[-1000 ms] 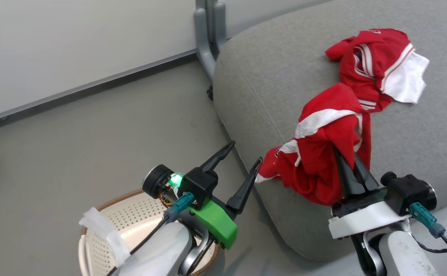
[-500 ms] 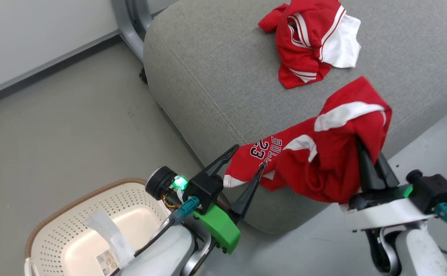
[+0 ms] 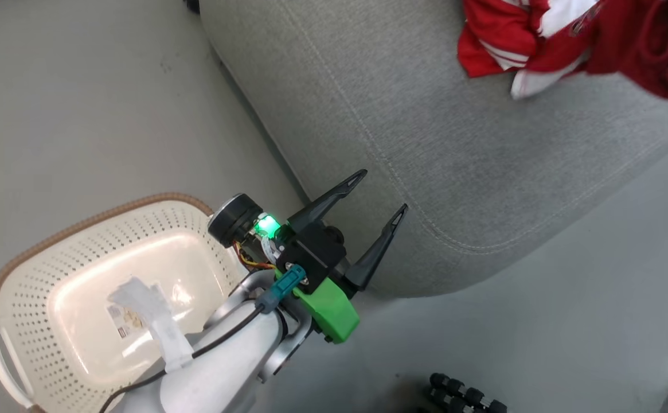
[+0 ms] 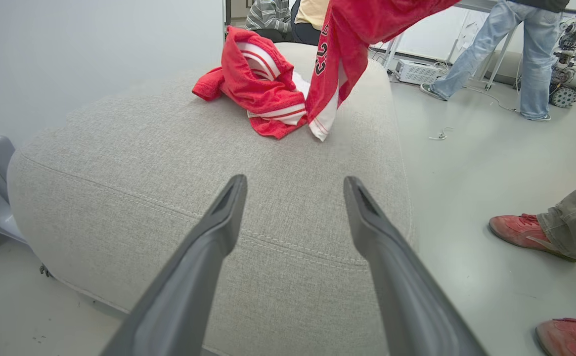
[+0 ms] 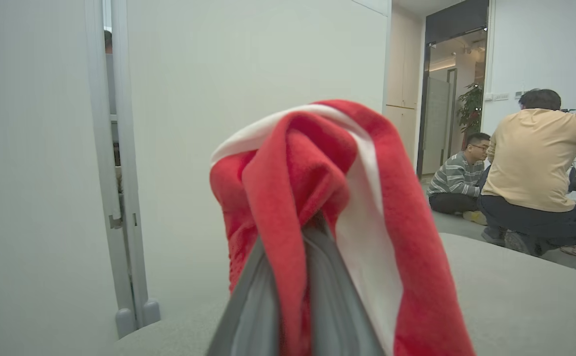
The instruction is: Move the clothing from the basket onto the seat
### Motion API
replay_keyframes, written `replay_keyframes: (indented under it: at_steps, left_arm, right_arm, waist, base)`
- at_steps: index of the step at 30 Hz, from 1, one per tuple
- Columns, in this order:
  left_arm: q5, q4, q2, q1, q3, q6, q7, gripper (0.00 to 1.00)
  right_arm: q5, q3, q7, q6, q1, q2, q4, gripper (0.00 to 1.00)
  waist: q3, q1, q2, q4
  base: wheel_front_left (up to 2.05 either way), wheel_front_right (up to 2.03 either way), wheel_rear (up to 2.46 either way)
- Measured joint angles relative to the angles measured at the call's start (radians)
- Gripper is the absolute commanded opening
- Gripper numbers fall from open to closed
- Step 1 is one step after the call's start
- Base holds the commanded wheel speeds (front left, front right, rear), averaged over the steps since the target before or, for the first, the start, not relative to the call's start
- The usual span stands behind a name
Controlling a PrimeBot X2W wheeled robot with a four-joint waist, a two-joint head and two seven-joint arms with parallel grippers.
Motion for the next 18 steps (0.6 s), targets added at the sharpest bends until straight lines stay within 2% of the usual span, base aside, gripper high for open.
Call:
replay_keyframes:
  at_steps: [9,12,18]
  left_arm:
    - [0.024,-0.052,0.031,-0.053,0.012,0.012,0.005,1.00]
    - [0.026,-0.055,0.040,-0.060,0.017,0.018,0.009,1.00]
    - [0.026,-0.045,0.045,-0.080,0.019,0.017,-0.005,1.00]
  right_arm:
    - [0.036,-0.069,0.000,0.000,-0.365,-0.233,0.191,0.00]
    - [0.056,-0.070,0.000,0.000,-0.452,-0.280,0.263,0.00]
    - [0.062,-0.034,0.000,0.000,-0.497,-0.318,0.554,0.00]
  waist:
    - [0.190,0.0001,0.0000,0.072]
    - [0.243,0.0002,0.0000,0.099]
    - [0.323,0.0002,0.0000,0.161]
  base:
    - [0.00,0.00,0.00]
    - [0.00,0.00,0.00]
    - [0.00,0.00,0.00]
